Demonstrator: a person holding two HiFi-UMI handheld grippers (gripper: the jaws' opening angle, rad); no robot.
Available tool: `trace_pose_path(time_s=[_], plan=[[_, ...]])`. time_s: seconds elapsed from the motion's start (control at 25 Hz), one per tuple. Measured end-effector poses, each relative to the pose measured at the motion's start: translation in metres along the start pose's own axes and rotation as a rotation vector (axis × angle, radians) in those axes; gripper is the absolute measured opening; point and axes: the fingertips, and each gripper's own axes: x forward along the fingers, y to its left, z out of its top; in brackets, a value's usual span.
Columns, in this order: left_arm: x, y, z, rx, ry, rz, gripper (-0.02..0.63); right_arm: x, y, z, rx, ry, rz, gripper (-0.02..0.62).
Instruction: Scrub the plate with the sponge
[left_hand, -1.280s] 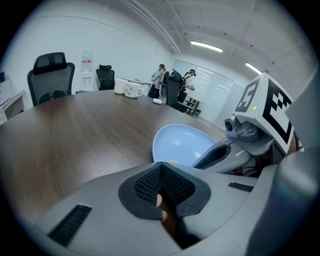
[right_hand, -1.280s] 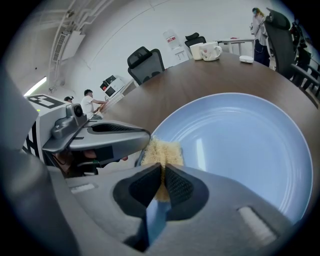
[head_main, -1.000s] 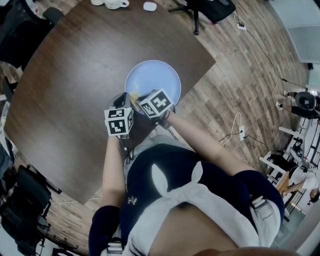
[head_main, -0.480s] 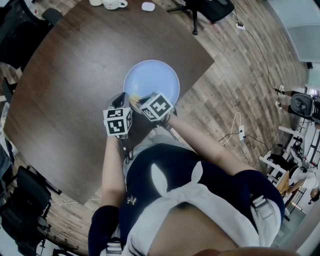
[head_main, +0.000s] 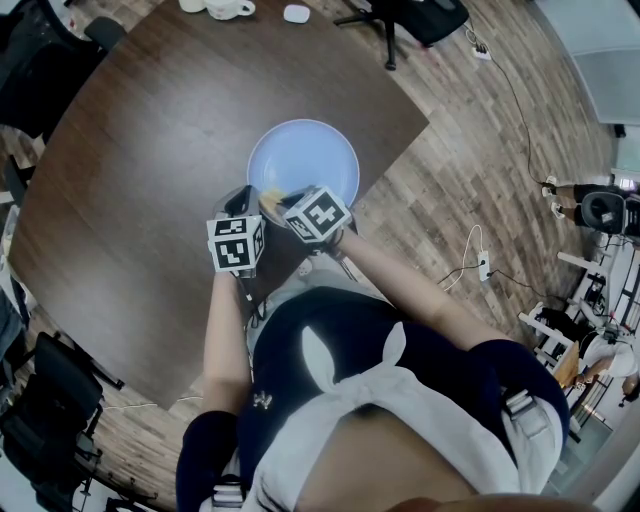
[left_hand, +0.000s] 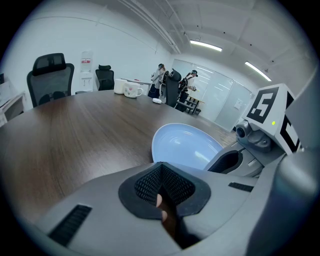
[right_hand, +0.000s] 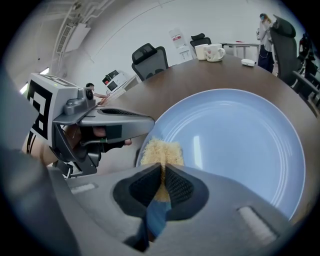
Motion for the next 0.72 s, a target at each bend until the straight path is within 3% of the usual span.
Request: trace_pose_path(time_s=[0.4, 0.72], plan=[[-0.002, 0.001, 0.001, -0.004, -0.004, -0.002, 0.006, -0.006, -0.012, 0.004, 0.045, -0.017, -0.01, 0.021], [-0.004, -0.001, -0.001, -0.006, -0.005, 0.0, 0.006, -0.014, -0.028, 0.005, 0.022, -0.023, -0.07, 0.021]])
